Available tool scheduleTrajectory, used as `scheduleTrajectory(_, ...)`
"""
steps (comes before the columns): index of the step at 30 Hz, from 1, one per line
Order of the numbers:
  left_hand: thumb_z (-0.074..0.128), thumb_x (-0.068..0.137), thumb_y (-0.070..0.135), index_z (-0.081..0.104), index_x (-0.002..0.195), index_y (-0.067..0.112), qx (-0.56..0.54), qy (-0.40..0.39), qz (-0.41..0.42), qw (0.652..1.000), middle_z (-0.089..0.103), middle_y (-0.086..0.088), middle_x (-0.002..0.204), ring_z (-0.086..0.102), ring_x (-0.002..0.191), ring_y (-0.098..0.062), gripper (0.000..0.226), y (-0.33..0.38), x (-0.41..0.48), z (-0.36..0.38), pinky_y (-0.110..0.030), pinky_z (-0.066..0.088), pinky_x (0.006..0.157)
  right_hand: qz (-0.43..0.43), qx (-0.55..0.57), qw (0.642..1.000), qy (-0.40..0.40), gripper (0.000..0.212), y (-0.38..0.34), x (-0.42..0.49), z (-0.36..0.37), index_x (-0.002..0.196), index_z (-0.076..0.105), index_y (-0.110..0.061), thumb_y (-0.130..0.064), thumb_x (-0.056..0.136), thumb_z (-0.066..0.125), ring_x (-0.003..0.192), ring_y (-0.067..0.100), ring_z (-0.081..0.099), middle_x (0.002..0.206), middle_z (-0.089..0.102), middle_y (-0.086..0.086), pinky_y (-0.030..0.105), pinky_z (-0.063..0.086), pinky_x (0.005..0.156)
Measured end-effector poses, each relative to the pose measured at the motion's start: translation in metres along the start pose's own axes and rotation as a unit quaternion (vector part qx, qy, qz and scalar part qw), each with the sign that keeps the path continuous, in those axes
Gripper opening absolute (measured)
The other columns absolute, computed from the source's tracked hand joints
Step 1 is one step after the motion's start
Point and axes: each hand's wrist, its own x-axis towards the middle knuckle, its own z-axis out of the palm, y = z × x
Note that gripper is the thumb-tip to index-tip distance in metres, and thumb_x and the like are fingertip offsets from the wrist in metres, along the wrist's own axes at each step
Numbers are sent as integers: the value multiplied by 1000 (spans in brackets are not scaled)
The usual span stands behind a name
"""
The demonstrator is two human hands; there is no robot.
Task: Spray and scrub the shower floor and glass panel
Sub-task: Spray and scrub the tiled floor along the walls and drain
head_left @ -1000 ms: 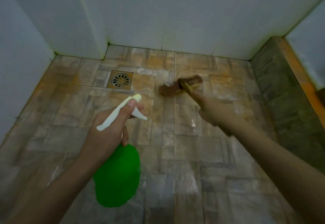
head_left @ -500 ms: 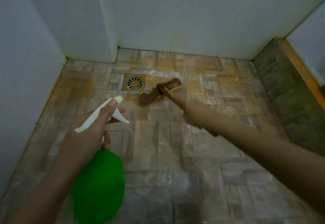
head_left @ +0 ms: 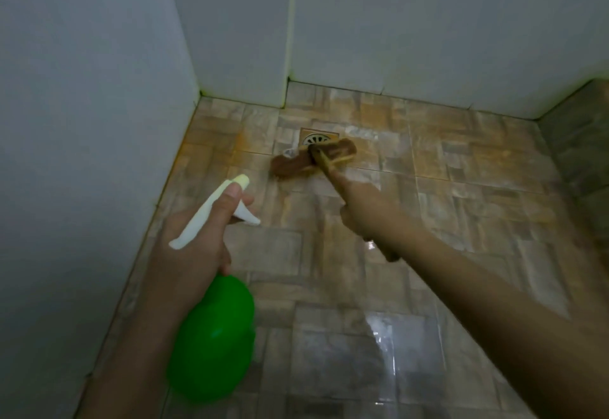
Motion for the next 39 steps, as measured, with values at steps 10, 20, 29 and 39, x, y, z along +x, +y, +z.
scheduleTrajectory(10,54,93,56,75,69,55,-23,45,15,999,76,16,72,41,32,-6,33,-2,-4,-22,-20,41,43,14,-1,1000,6,92,-30,-35,26,148,-8,-49,1,90,44,57,18,56,82,53,5,40,58,61)
scheduleTrajectory(20,53,80,70,77,77,53,-37,100,12,994,79,0,98,46,37,-14,29,-10,-35,-64,-32,44,57,-58,-61,993,-83,90,-80,-84,41,150,-12,-43,0,92,42,62,19,52,106,56,11,37,54,63)
scheduleTrajectory(29,54,83,74,77,81,50,-33,122,7,992,74,-24,101,49,42,-14,33,-24,-58,-96,-35,46,57,-39,36,996,-70,93,-150,-43,48,151,-9,-40,4,90,45,65,20,61,86,51,5,37,57,55)
scheduleTrajectory(39,50,85,68,78,98,31,-21,135,5,991,73,-27,97,50,45,-14,48,-34,-59,-107,-31,46,51,9,63,998,-17,91,-179,39,38,152,-12,-32,6,91,43,59,22,60,85,59,12,36,50,47)
